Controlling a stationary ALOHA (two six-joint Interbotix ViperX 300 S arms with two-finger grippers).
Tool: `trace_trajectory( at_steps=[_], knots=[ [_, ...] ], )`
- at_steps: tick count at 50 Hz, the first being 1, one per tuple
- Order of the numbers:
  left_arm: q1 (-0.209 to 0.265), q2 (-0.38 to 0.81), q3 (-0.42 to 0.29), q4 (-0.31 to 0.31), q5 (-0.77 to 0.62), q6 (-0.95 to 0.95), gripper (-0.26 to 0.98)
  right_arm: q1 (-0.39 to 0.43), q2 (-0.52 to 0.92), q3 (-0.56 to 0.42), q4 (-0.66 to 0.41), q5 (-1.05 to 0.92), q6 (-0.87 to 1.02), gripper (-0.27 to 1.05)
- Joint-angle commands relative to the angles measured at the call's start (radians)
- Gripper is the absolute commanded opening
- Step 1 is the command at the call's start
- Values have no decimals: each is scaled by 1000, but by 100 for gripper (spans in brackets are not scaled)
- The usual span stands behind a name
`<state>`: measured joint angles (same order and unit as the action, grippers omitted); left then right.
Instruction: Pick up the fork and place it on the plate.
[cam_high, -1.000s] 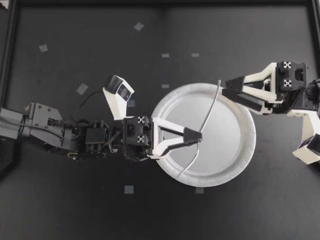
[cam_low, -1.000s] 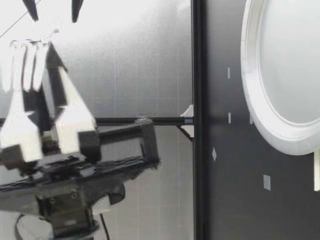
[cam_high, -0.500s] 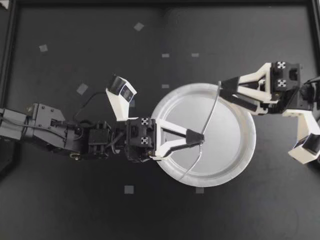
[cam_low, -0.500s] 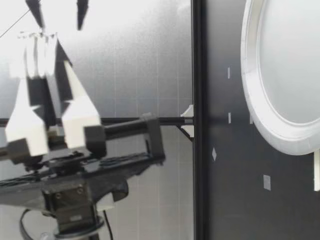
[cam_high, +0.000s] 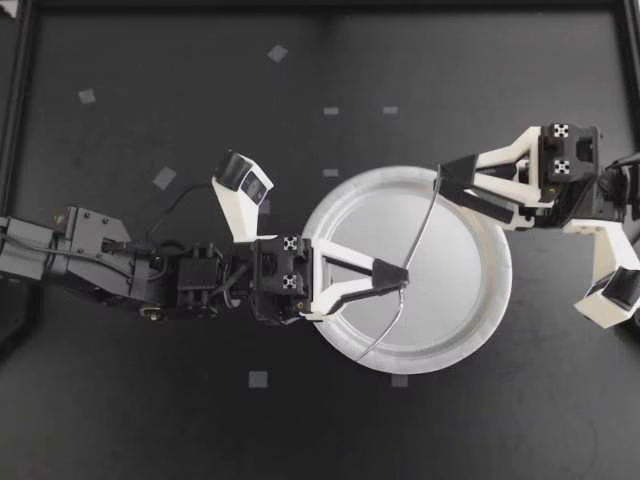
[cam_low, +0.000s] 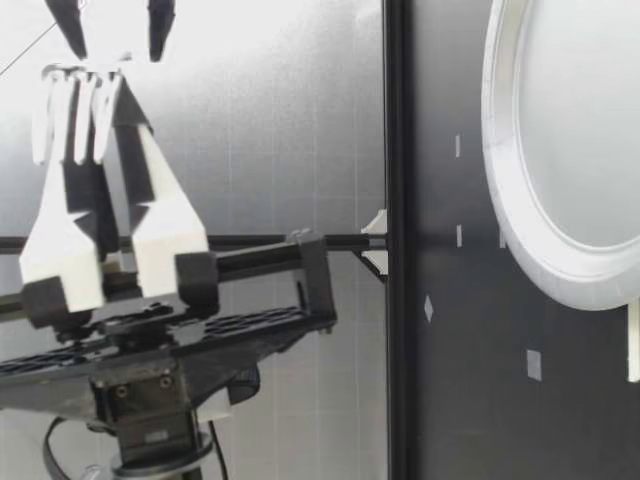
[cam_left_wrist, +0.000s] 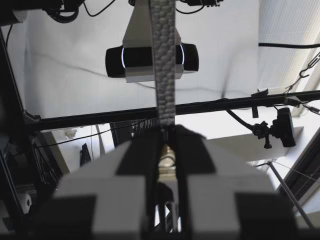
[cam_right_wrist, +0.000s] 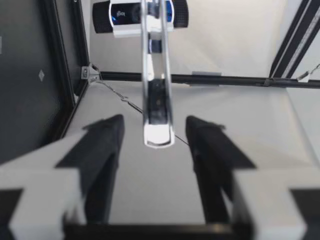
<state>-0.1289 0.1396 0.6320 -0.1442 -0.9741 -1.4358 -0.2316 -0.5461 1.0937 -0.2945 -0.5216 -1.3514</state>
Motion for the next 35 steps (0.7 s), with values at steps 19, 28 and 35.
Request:
trace_trajectory(
  at_steps=[19,28,35],
  knots=[
    [6,5,-17,6,-9,18,0,5,5,-20,6,25,3,-12],
    [8,-25,-26,60,-3,172,15,5,6,-21,6,25,5,-12],
    [12,-43,-20,69,20,196,63,5,8,-23,6,25,5,-12]
  ],
)
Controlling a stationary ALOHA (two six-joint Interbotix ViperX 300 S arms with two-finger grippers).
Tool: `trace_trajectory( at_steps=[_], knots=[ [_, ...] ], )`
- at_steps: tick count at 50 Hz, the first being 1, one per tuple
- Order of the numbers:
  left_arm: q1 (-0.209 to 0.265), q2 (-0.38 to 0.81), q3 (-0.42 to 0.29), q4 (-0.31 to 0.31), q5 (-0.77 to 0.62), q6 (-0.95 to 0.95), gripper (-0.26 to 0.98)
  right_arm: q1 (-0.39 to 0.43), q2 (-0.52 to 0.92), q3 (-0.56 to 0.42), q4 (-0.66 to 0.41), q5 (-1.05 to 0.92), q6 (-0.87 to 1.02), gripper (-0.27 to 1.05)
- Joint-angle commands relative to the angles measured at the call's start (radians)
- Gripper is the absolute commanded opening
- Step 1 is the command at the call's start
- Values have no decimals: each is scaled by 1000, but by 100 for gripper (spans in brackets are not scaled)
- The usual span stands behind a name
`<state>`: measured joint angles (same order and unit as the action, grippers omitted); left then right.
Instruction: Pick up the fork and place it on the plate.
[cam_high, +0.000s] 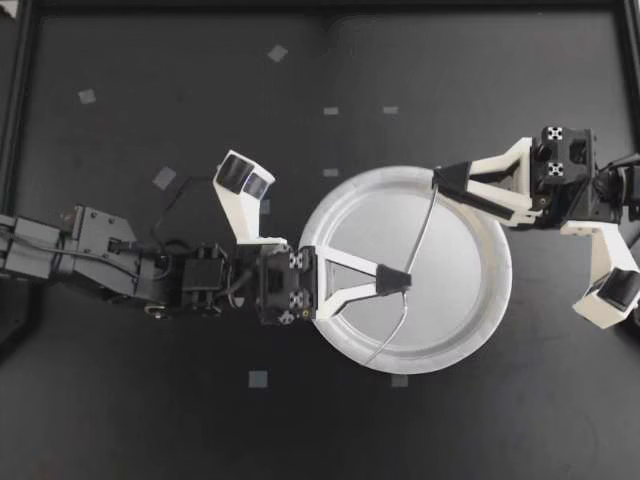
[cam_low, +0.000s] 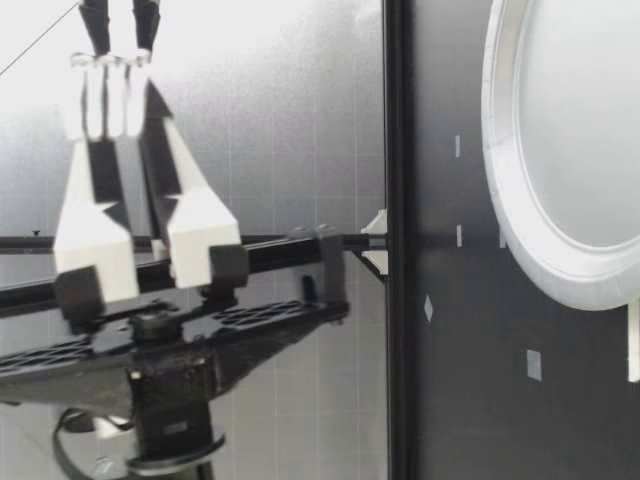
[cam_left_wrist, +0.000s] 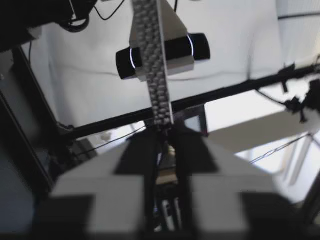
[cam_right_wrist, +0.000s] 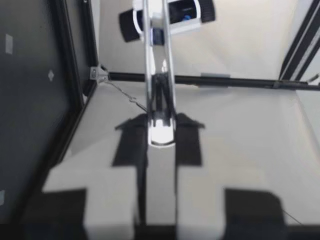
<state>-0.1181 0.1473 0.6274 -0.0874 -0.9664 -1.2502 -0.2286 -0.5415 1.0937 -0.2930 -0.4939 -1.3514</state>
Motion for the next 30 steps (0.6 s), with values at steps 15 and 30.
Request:
trace_trajectory(
  at_steps=[15,30],
  knots=[
    [49,-110,64,64,106,160,82,2,-14,-20,18,32,110,-12],
    [98,-443,175,110,607,746,82,2,-130,25,86,568,357,-12]
  ],
)
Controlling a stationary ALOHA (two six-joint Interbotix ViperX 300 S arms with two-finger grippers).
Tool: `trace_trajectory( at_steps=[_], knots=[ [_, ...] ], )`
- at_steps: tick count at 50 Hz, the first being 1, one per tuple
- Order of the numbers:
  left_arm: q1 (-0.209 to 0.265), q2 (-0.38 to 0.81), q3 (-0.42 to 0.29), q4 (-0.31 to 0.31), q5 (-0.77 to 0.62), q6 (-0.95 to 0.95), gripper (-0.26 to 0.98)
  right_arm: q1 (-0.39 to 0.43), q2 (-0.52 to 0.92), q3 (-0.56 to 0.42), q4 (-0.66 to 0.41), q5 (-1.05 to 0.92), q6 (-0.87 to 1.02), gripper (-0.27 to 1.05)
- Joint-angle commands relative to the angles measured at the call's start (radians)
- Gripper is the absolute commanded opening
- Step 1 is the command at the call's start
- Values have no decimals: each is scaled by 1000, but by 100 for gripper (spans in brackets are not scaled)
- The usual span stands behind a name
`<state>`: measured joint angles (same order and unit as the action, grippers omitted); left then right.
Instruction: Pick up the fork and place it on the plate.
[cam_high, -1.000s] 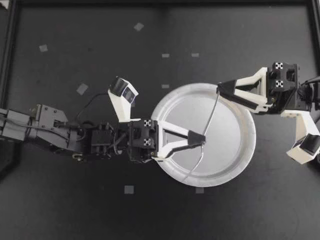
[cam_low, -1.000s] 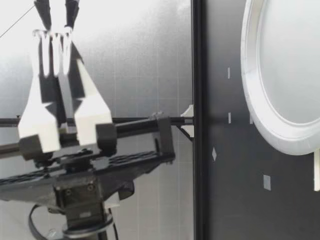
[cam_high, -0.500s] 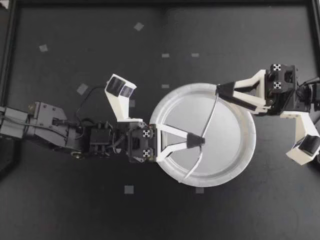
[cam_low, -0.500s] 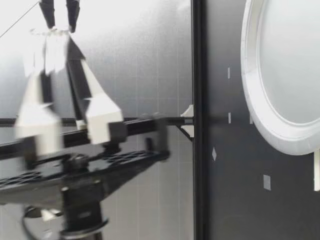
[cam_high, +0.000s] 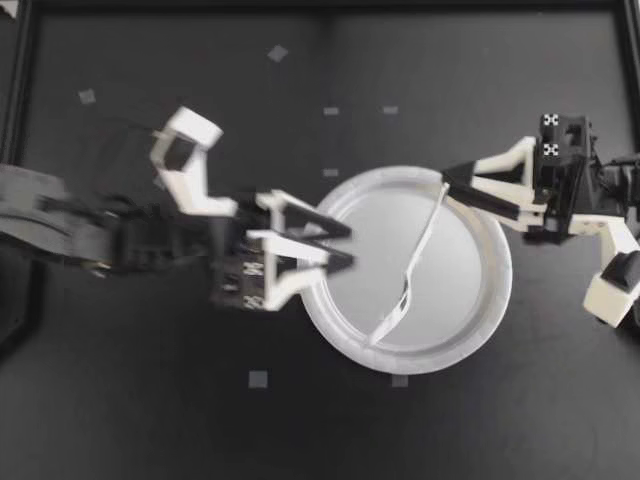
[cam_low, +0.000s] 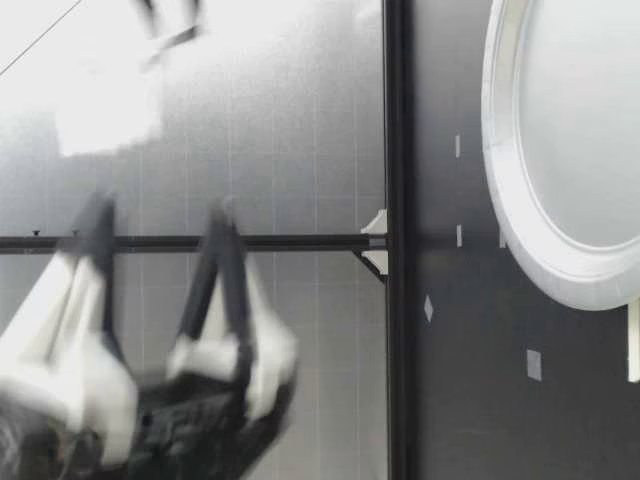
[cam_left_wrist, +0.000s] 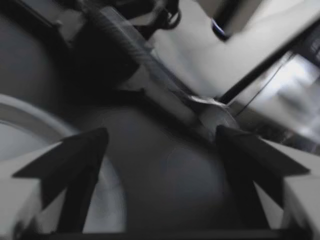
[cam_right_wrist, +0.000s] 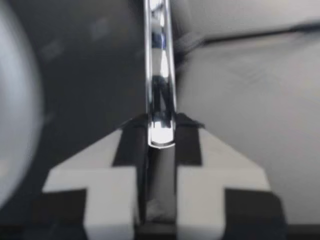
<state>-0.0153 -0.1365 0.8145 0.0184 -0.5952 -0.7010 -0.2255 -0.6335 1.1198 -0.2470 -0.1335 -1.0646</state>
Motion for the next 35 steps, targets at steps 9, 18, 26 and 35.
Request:
trace_trajectory(
  at_steps=[9,18,26,35],
  knots=[
    [-51,-212,-40,5,301,321,82,-18,-91,35,77,500,247,-12],
    [-123,-155,-41,12,222,396,82,-117,-115,81,77,632,382,-12],
    [-179,-138,-41,12,152,480,82,-146,-109,126,95,641,425,-12],
    [-236,-147,-41,18,123,571,82,-161,-61,149,120,640,472,-12]
  ],
)
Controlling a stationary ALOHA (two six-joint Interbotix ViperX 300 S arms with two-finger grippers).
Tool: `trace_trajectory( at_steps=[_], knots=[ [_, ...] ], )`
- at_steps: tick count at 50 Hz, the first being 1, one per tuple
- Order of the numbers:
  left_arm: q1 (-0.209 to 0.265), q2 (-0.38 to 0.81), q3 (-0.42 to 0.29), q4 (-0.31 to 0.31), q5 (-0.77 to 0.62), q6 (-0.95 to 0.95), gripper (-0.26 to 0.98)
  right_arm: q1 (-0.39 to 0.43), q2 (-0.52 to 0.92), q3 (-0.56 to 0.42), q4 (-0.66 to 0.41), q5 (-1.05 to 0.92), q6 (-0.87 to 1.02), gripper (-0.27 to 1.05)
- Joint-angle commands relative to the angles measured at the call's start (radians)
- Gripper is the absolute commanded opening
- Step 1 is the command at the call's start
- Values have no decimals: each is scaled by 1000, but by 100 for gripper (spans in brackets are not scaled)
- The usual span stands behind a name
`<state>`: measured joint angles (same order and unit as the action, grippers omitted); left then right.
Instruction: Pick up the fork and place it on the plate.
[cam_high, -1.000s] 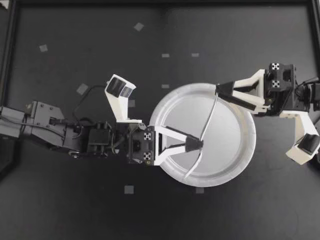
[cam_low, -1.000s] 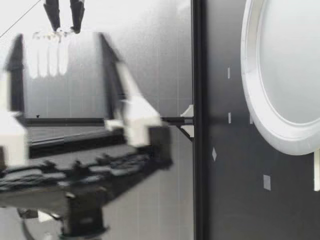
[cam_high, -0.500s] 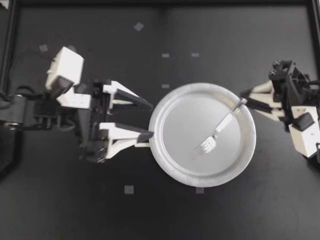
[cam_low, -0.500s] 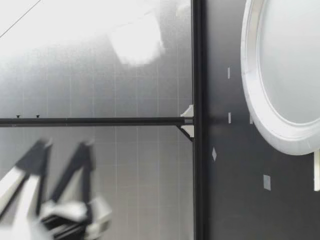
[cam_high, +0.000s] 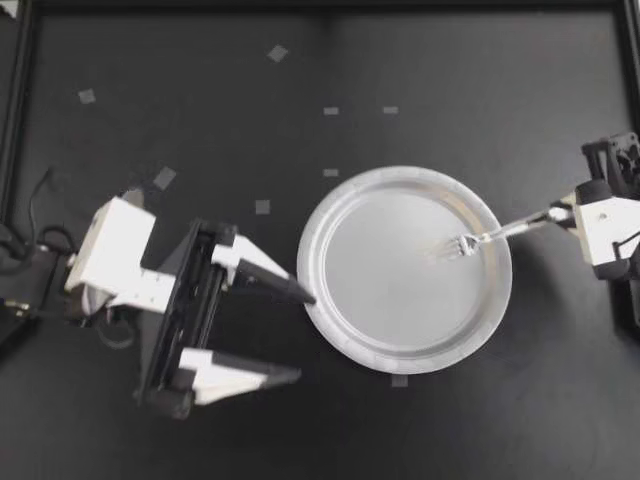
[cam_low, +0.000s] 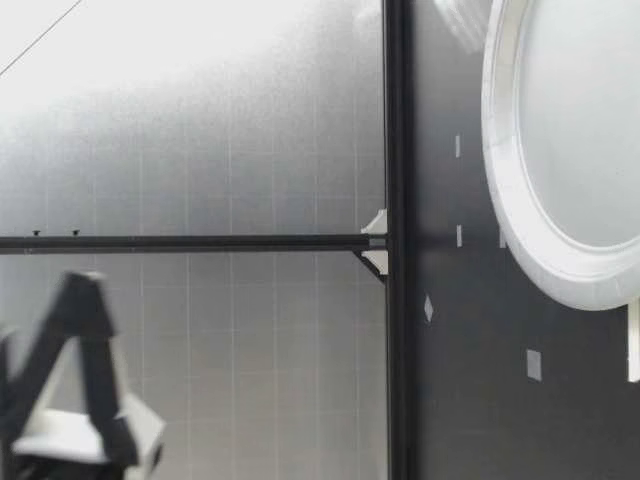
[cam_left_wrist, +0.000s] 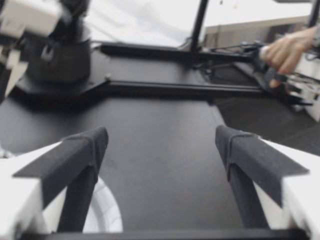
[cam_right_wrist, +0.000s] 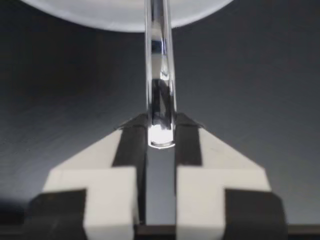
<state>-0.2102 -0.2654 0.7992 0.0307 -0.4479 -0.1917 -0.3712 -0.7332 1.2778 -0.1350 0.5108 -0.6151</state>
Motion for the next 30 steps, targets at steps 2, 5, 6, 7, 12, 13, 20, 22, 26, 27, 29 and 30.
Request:
trace_trajectory(
  at_steps=[2,5,6,7,12,13,20,22,26,27,29,30],
  knots=[
    [-49,-18,-26,5,-28,80,82,-17,49,-12,12,-5,25,-12],
    [-63,-20,-28,5,-31,94,82,-17,67,-11,20,-5,29,-12],
    [-66,-21,-28,5,-34,95,82,-17,78,-8,26,-5,31,-12],
    [-71,-23,-28,6,-35,98,82,-17,86,-8,31,-6,31,-12],
    [-84,-35,-28,9,-55,107,82,-17,118,-11,60,-6,23,-12],
    [-89,-40,-25,9,-60,110,82,-17,126,-12,67,-6,23,-12],
    [-91,-74,-6,9,-60,118,82,-17,172,-17,141,-11,23,-12],
    [-91,-80,-2,11,-60,118,82,-17,181,-17,160,-11,25,-12],
    [-91,-84,5,11,-60,118,82,-17,199,-18,173,-11,23,-12],
    [-91,-84,5,9,-60,118,82,-17,202,-20,173,-12,23,-12],
    [-91,-83,5,9,-60,117,82,-18,207,-23,173,-12,21,-12],
    [-91,-84,6,9,-60,117,82,-17,209,-26,173,-11,21,-12]
  ],
)
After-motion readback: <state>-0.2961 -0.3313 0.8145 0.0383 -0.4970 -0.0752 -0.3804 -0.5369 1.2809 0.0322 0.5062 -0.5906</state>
